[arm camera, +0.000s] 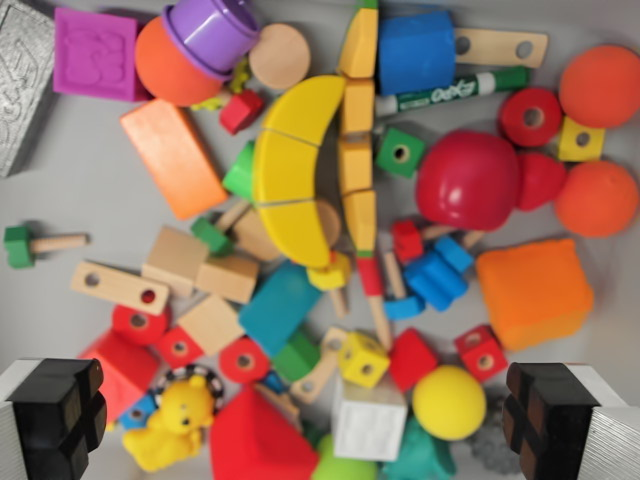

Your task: Pick an object from the bin

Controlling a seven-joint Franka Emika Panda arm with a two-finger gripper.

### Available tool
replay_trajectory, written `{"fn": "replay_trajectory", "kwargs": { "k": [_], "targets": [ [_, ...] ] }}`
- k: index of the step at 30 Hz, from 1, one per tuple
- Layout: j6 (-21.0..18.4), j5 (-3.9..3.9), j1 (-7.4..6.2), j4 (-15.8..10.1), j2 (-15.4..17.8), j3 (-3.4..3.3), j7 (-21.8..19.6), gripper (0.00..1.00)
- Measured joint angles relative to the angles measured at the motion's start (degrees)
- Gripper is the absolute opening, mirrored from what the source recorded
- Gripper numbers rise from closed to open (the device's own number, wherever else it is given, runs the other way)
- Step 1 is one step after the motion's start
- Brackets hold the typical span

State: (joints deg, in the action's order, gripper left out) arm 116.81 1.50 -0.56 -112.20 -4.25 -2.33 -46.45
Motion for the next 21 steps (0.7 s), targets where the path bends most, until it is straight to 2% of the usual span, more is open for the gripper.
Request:
{"fn": "replay_trajectory", "kwargs": {
  "k": [7,21],
  "targets": [
    [0.38,0.0,0.0,-0.33,-0.21,0.13,0.36,1.0],
    [3.03,-0.02,-0.11,-1.77,-1.48,0.83,2.01,1.0]
  ]
}}
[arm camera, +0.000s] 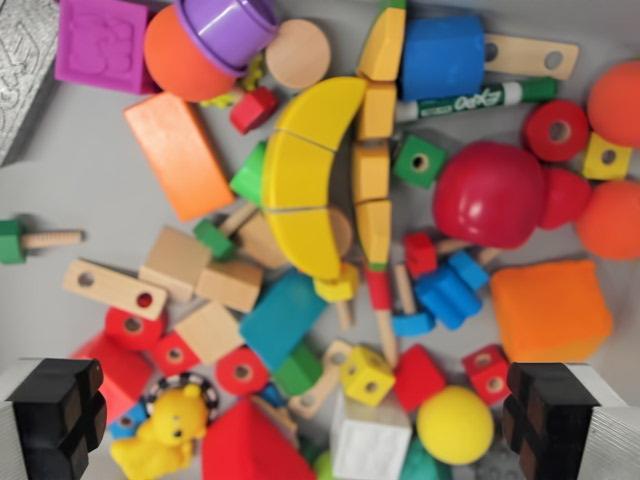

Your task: Pick an object from the bin

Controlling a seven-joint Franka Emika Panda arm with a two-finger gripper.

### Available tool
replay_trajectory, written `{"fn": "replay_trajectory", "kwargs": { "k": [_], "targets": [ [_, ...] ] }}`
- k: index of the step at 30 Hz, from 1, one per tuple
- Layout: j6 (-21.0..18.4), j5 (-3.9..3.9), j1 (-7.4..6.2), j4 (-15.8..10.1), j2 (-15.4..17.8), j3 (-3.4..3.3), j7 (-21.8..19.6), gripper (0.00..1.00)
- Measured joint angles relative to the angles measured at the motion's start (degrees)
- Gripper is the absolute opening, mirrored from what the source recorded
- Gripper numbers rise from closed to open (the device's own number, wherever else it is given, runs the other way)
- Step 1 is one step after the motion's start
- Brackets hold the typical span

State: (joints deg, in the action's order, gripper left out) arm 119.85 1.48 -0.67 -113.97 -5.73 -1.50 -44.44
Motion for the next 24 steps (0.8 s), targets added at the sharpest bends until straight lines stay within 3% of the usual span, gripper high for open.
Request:
{"fn": "replay_trajectory", "kwargs": {
  "k": [24],
  "targets": [
    [7.45,-0.04,-0.6,-3.12,-4.48,1.81,5.18,1.0]
  ]
}}
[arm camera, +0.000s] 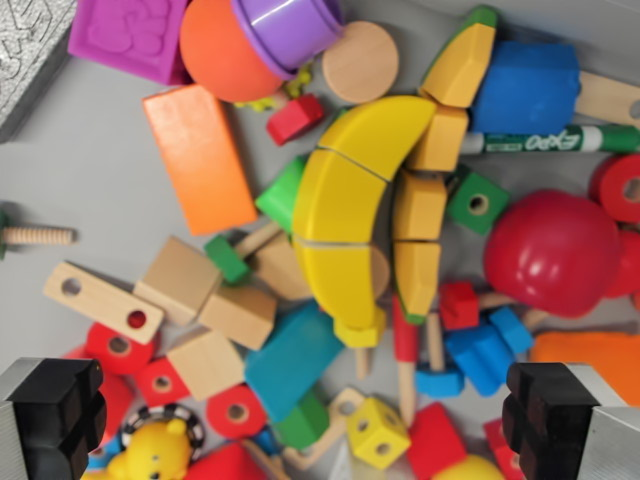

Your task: Pick an object from the bin

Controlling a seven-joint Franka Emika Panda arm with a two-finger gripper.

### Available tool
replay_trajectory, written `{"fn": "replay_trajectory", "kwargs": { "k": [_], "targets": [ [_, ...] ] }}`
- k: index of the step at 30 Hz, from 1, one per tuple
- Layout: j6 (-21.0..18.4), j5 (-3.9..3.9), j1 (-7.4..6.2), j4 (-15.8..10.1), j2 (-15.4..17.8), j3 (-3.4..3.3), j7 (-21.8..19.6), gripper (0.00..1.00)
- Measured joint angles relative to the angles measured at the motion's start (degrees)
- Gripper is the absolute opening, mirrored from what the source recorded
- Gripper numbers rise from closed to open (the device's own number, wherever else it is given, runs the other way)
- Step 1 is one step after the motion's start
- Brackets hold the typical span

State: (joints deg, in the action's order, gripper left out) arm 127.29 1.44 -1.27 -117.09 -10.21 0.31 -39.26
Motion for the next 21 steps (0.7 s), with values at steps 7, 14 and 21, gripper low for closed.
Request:
{"fn": "replay_trajectory", "kwargs": {
  "k": [7,14,21],
  "targets": [
    [3.03,0.0,-0.27,-0.77,-2.32,0.74,2.13,1.0],
    [5.78,0.0,-0.51,-1.27,-4.63,1.44,4.11,1.0],
    [8.65,0.06,-0.85,-1.47,-7.35,2.1,6.24,1.0]
  ]
}}
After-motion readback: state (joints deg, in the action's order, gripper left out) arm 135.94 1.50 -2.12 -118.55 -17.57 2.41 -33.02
